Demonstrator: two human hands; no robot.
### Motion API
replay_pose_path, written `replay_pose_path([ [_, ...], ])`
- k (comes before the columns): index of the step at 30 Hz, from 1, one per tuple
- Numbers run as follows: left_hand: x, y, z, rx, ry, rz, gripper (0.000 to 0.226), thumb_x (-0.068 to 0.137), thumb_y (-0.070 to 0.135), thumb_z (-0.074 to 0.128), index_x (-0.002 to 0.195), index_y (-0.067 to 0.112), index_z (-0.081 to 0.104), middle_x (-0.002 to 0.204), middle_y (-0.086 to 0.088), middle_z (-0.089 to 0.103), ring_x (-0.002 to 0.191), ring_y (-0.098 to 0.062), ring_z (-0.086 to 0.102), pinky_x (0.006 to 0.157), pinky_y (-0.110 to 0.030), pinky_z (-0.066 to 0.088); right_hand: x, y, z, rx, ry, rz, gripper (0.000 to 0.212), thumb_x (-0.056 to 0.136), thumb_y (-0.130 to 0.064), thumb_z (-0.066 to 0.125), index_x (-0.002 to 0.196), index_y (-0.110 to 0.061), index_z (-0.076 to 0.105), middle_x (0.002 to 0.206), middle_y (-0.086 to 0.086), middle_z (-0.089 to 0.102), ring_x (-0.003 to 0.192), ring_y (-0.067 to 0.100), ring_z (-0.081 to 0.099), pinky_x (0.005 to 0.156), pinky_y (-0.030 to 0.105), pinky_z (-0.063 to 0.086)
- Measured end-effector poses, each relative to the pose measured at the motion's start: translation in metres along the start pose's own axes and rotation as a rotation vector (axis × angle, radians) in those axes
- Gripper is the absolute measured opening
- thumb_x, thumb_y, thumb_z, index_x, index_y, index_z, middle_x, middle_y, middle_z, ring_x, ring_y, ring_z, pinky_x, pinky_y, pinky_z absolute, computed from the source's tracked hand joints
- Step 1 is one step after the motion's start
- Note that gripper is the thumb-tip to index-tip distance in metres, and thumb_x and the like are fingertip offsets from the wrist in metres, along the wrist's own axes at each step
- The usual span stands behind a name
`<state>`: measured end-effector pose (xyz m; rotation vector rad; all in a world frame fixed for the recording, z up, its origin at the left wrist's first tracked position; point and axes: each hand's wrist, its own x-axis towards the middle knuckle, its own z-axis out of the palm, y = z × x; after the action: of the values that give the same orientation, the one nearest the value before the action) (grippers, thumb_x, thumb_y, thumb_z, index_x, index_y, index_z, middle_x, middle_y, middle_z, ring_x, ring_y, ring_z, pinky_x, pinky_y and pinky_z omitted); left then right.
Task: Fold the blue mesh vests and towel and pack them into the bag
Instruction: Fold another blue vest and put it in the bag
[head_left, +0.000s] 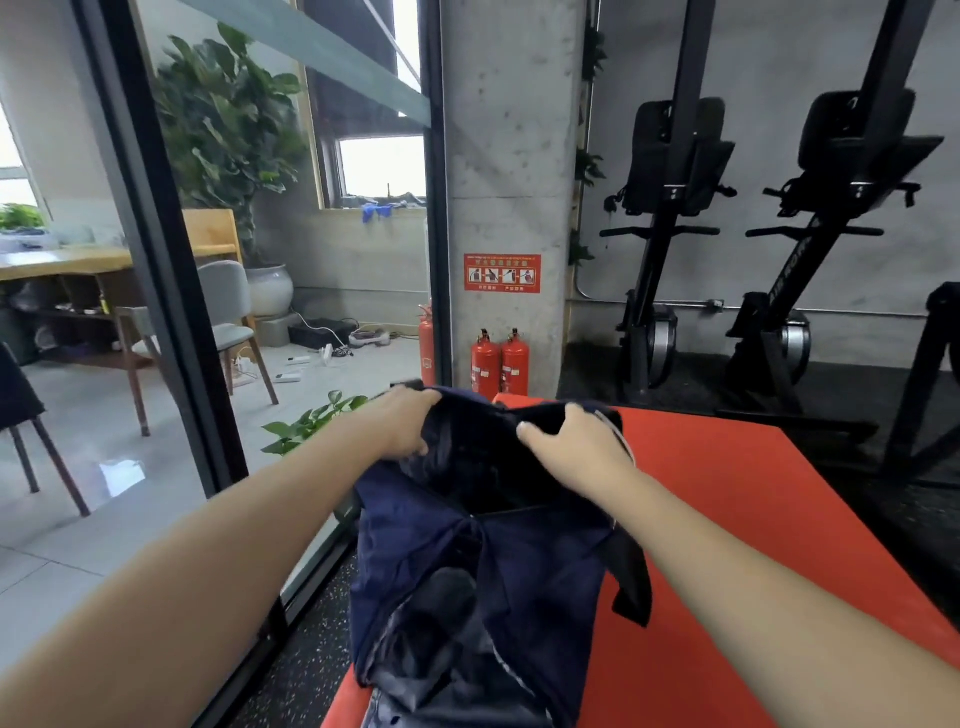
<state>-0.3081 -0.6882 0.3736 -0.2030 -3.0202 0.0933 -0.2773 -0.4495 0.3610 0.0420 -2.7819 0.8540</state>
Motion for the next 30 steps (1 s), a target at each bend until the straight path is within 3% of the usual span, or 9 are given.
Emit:
replay_pose_path([
  [2,-0.003,-0.006,0.016,-0.030,0.028,-0.005,0.065,0.083,0.022,0.073,0.140,0.013,0.044,0.131,-0.015,0.058,0.121,-0.035,0.054,0.095,-0.041,0.046,-0.008,0.002,0.013,0.011,-0.066,-0.010,0.067,0.079,-0.063,0.055,0.124,-0.014,0.058,0.121,0.004,0.066,0.113,0.027,0.060,0.092,0.037,0.050],
  [5,-0.006,-0.014,0.022,-0.062,0.015,-0.025,0.070,0.084,0.025,0.071,0.145,0.014,0.038,0.133,-0.014,0.055,0.123,-0.034,0.052,0.097,-0.040,0.045,-0.013,-0.003,0.015,0.055,-0.055,-0.113,0.046,0.078,-0.060,0.058,0.107,-0.025,0.061,0.106,-0.003,0.069,0.104,0.022,0.063,0.089,0.038,0.053],
  [8,-0.015,-0.009,0.021,-0.062,-0.062,-0.056,0.087,0.087,0.032,0.070,0.156,0.018,0.019,0.143,-0.013,0.046,0.132,-0.033,0.045,0.104,-0.041,0.041,-0.028,-0.006,0.009,0.163,-0.140,-0.176,0.056,0.083,-0.053,0.061,0.132,-0.026,0.057,0.128,-0.003,0.064,0.121,0.021,0.056,0.104,0.038,0.045],
  [11,-0.031,0.009,0.014,-0.100,-0.044,-0.061,0.082,0.092,0.018,0.062,0.158,0.020,0.014,0.147,-0.012,0.045,0.133,-0.033,0.045,0.104,-0.042,0.043,-0.048,0.006,-0.004,0.238,-0.172,-0.222,0.048,0.090,-0.038,0.063,0.135,-0.022,0.057,0.135,-0.006,0.059,0.126,0.014,0.052,0.102,0.025,0.040],
  [14,-0.050,0.035,0.003,-0.165,0.067,-0.058,0.079,0.089,0.004,0.051,0.157,0.025,0.016,0.136,-0.014,0.057,0.116,-0.034,0.058,0.093,-0.045,0.051,-0.067,0.036,-0.022,0.267,-0.080,-0.211,0.038,0.089,-0.030,0.065,0.126,-0.021,0.063,0.127,-0.007,0.064,0.120,0.012,0.057,0.098,0.023,0.043],
  [20,-0.091,0.129,-0.010,-0.328,0.130,0.072,0.069,0.091,0.015,0.054,0.153,0.026,0.027,0.133,-0.009,0.060,0.119,-0.033,0.057,0.097,-0.044,0.048,-0.114,0.108,-0.062,0.311,-0.049,-0.069,0.037,0.083,-0.031,0.071,0.119,-0.023,0.064,0.116,-0.009,0.067,0.111,0.011,0.061,0.092,0.023,0.045],
  [25,-0.124,0.232,-0.003,-0.591,0.187,0.226,0.054,0.093,0.028,0.066,0.143,0.023,0.047,0.112,0.006,0.066,0.098,-0.007,0.062,0.093,-0.020,0.045,-0.165,0.177,-0.105,0.322,-0.023,-0.004,0.036,0.084,-0.040,0.073,0.115,-0.025,0.063,0.107,-0.012,0.067,0.089,0.009,0.061,0.076,0.023,0.046],
  [30,-0.144,0.339,0.018,-0.606,0.105,0.361,0.049,0.091,0.032,0.068,0.137,0.023,0.053,0.106,0.007,0.067,0.097,-0.008,0.064,0.093,-0.021,0.048,-0.218,0.259,-0.147,0.274,-0.002,0.096,0.031,0.085,-0.038,0.072,0.111,-0.023,0.065,0.093,-0.012,0.069,0.082,0.009,0.065,0.064,0.022,0.049],
])
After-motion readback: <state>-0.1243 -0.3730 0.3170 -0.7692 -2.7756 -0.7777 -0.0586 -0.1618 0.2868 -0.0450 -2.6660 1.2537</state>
